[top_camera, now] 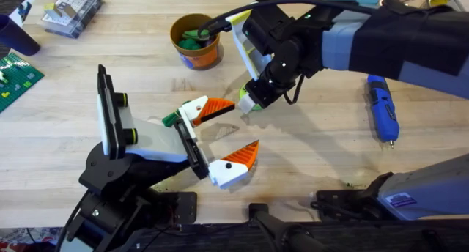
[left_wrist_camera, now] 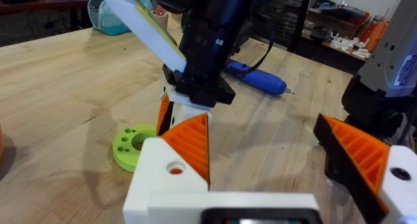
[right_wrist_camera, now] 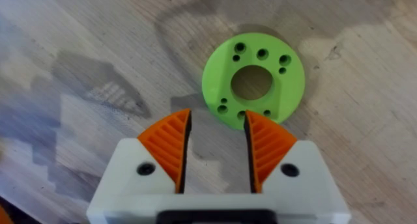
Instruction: Pick up the gripper from the table and insert it into the empty holder that is missing its gripper. Then pick up a screw, insert it into the mounting hole, and use the screwdriver to tighten it. Finally, clean up the table by picking up the vegetable and placing it into the bucket.
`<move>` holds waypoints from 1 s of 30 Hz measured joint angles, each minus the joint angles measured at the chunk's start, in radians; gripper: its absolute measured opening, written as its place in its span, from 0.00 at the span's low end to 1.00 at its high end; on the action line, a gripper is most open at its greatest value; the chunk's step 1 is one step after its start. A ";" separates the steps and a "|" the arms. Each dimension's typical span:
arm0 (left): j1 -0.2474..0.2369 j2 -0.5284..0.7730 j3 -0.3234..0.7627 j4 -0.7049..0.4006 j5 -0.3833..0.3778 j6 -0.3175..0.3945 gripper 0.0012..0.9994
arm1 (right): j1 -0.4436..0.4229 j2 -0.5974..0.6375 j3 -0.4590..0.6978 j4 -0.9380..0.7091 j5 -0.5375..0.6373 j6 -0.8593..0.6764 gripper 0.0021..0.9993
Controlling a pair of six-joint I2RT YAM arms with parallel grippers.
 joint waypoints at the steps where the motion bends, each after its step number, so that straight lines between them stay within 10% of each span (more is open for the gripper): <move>1: 0.000 0.000 0.000 0.000 0.000 0.000 0.99 | 0.000 0.002 0.000 -0.001 0.000 0.000 0.49; 30: 0.000 0.000 0.000 0.000 -0.001 0.000 0.99 | -0.083 -0.408 0.081 -0.257 0.025 0.014 0.49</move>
